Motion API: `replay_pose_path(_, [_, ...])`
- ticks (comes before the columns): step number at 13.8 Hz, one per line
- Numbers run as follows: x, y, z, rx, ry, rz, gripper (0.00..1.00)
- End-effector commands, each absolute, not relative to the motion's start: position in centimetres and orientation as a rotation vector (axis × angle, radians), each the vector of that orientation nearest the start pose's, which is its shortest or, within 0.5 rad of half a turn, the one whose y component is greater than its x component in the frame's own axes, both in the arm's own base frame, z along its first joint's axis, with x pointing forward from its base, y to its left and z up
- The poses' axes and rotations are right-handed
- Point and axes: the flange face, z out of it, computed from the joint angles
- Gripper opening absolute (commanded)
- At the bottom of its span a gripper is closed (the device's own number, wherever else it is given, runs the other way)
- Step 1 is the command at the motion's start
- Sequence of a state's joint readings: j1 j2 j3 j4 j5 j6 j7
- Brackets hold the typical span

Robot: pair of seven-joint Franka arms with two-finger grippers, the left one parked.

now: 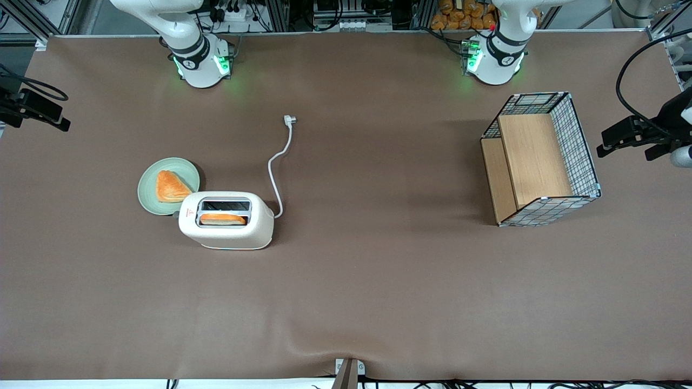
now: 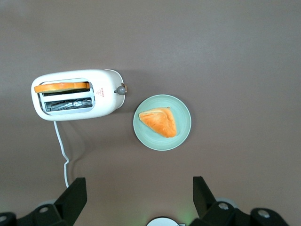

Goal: Press toaster button with right arm
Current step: 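Move the right gripper toward the white toaster's side lever, then lower the right gripper beside the toaster's side lever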

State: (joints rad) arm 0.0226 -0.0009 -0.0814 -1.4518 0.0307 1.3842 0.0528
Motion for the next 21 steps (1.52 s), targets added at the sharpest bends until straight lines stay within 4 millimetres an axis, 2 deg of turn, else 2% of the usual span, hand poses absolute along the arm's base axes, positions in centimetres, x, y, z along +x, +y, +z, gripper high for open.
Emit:
replay_pose_path(1, [53.8, -2.7, 66.2, -3.110, 0.149, 0.107, 1.00])
replay_pose_path(3, [54.6, -2.4, 64.9, -3.113, 0.012, 0.141, 1.00])
replay_pose_path(5, [56.0, -2.0, 62.5, -3.091, 0.011, 0.208, 1.00])
replay_pose_path(7, [57.1, 0.0, 60.0, -3.050, -0.019, 0.275, 1.00])
replay_pose_path(11, [59.7, 2.7, 51.6, -2.853, 0.048, 0.487, 1.00])
replay_pose_path(14, [61.4, 2.0, 47.0, -2.785, 0.098, 0.552, 1.00])
replay_pose_path(16, [62.1, 1.2, 44.6, -2.748, 0.131, 0.584, 1.00])
replay_pose_path(17, [62.4, 1.1, 43.6, -2.747, 0.134, 0.591, 0.94])
replay_pose_path(18, [62.7, 1.1, 42.8, -2.749, 0.133, 0.584, 0.82])
replay_pose_path(20, [63.4, 0.9, 41.2, -2.753, 0.134, 0.577, 0.49])
replay_pose_path(21, [63.5, 0.7, 40.5, -2.750, 0.103, 0.573, 0.29])
